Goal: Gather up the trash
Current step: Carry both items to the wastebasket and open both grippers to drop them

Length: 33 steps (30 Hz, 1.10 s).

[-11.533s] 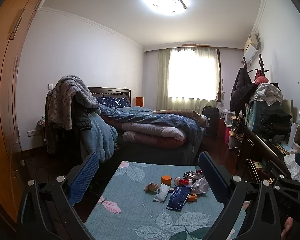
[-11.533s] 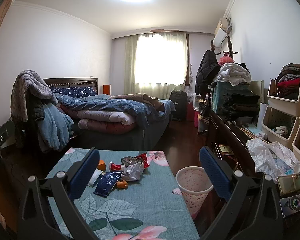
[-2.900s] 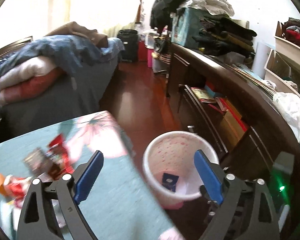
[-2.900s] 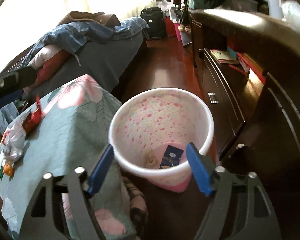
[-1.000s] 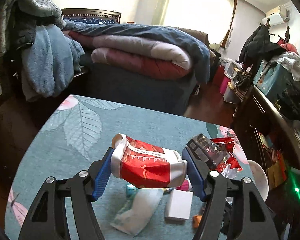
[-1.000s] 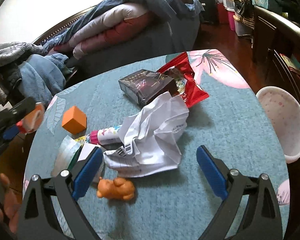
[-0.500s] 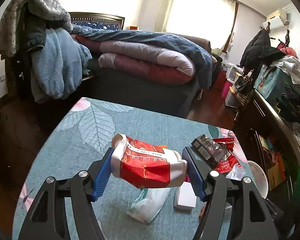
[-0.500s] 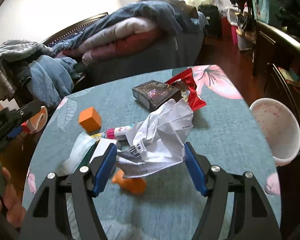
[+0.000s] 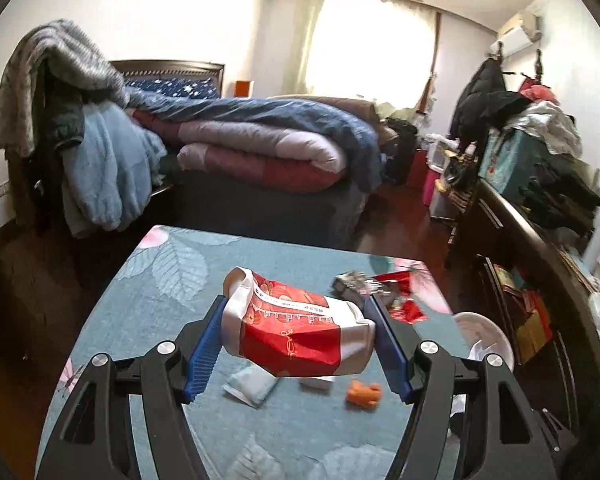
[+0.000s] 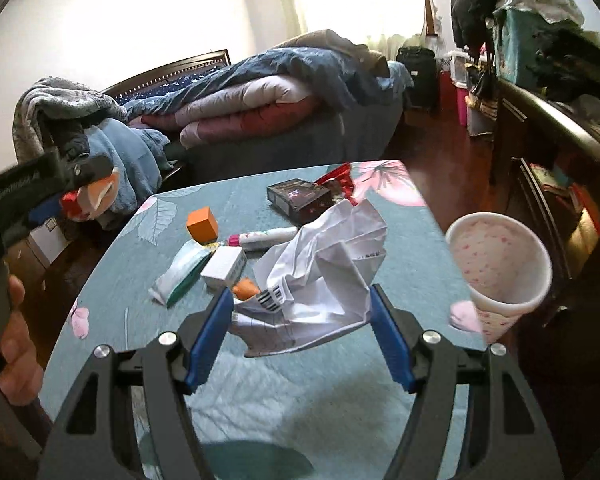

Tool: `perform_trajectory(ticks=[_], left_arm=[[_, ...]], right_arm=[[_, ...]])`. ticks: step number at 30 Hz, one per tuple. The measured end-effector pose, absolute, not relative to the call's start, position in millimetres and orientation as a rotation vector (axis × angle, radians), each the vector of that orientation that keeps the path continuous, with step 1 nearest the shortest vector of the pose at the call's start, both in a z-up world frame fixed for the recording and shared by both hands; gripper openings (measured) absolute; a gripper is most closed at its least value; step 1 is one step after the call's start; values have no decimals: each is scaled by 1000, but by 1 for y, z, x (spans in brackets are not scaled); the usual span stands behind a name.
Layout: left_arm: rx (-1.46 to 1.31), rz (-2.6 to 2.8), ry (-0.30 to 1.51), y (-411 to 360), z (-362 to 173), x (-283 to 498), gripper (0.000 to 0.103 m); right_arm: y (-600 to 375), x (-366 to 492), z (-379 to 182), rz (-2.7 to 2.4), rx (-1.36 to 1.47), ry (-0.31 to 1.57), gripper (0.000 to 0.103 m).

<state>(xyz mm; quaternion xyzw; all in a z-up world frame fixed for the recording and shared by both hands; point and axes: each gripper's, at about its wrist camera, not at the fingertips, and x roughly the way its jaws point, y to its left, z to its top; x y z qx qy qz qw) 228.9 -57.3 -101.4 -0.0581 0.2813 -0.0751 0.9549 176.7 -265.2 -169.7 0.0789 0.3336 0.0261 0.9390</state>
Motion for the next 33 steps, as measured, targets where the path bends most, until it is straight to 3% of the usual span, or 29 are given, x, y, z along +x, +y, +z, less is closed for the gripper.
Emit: perform_trajectory(ticks=[12, 33], left_arm=[[-61, -238, 494, -111, -76, 195, 69], [32, -329, 485, -185, -76, 192, 69]], right_arm=[[-313, 128, -158, -38, 165, 622, 69], [-368, 111, -163, -117, 214, 601, 69]])
